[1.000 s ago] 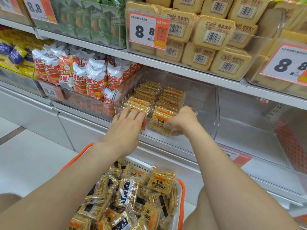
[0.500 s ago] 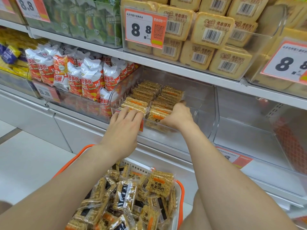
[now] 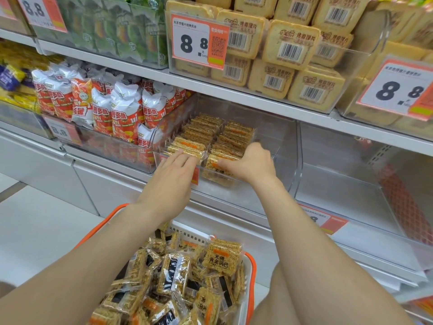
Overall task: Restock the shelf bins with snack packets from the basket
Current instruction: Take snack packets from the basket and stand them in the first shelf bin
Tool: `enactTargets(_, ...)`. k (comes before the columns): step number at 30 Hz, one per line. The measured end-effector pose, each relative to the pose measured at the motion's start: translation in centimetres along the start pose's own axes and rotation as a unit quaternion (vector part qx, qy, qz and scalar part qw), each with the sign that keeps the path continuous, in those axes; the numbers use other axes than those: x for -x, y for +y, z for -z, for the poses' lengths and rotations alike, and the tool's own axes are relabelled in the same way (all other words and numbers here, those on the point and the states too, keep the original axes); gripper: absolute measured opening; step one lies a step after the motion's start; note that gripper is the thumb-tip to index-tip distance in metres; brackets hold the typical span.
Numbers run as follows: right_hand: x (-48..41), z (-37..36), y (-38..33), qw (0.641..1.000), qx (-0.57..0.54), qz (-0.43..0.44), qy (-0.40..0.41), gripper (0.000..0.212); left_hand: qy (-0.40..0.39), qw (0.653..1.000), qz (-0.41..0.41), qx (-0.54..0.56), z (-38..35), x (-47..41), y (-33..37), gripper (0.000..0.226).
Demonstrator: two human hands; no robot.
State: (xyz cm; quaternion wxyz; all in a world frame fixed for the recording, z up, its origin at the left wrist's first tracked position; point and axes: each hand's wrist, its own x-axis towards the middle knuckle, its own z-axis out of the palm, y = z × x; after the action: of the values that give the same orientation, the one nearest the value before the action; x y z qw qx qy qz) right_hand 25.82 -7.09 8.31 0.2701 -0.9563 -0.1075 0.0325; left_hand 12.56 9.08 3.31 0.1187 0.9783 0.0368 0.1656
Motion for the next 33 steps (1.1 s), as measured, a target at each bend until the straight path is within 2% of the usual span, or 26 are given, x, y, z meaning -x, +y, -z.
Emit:
enactTargets(4, 1.2, -0.2, -1.1, 0.98, -0.07, 0.16, 0.096, 0.037, 0.124, 0.992, -0.019, -0.013, 0.1, 0.4, -0.3, 0.031)
enactTargets(6, 3.0, 0.2, -2.3, 0.96, -0.103, 0.232, 0.122, 0.031, 0.176, 0.984, -0.01, -0.035, 0.2, 0.6, -0.7, 0.017)
enactTargets(7, 4.0, 0.2, -2.8, 0.955, -0.109, 0.255, 0.108, 0.03, 0.182, 0.983, 0.004, -0.038, 0.0, 0.8, -1.0, 0.013)
enactTargets(9, 5.5, -0.6, -3.4, 0.954, -0.081, 0.287, 0.022, 0.031, 0.141, 0.988, 0.047, -0.036, -0.6, 1.2, -1.9, 0.008)
enactTargets(12, 6.8, -3.1, -3.8, 0.944, 0.035, 0.305, -0.125, 0.031, -0.021, 0.988, 0.138, -0.059, -1.9, 2.0, -3.4, 0.012)
enactTargets(14, 7.0, -4.4, -3.9, 0.927, 0.116, 0.311, -0.175, 0.026, -0.147, 0.969, 0.172, -0.096, -3.0, 2.6, -4.3, 0.022)
enactTargets(17, 6.8, -5.4, -4.0, 0.905, 0.193, 0.304, -0.227, 0.015, -0.243, 0.947, 0.165, -0.129, -4.8, 3.3, -5.5, 0.037)
enactTargets(21, 6.2, -6.7, -4.0, 0.886, 0.244, 0.279, -0.277, 0.027, -0.286, 0.925, 0.148, -0.202, -6.9, 3.7, -6.5, 0.061)
enactTargets(24, 5.7, -7.7, -4.4, 0.88, 0.242, 0.271, -0.306, 0.027, -0.343, 0.899, 0.149, -0.229, -8.3, 3.7, -7.4, 0.071)
enactTargets(26, 5.4, -8.1, -4.7, 0.875, 0.242, 0.266, -0.323, 0.024, -0.362, 0.894, 0.126, -0.233, -9.0, 3.6, -7.8, 0.076)
enactTargets(29, 5.0, -8.7, -4.9, 0.87, 0.241, 0.255, -0.346, 0.014, -0.382, 0.893, 0.102, -0.216, -10.0, 3.2, -8.3, 0.073)
enactTargets(31, 4.7, -9.1, -4.9, 0.865, 0.243, 0.253, -0.359, 0.028, -0.372, 0.898, 0.071, -0.224, -10.7, 3.0, -8.9, 0.068)
enactTargets(33, 4.6, -9.1, -5.0, 0.857, 0.254, 0.254, -0.368, 0.03, -0.346, 0.905, 0.047, -0.245, -10.7, 2.9, -8.8, 0.062)
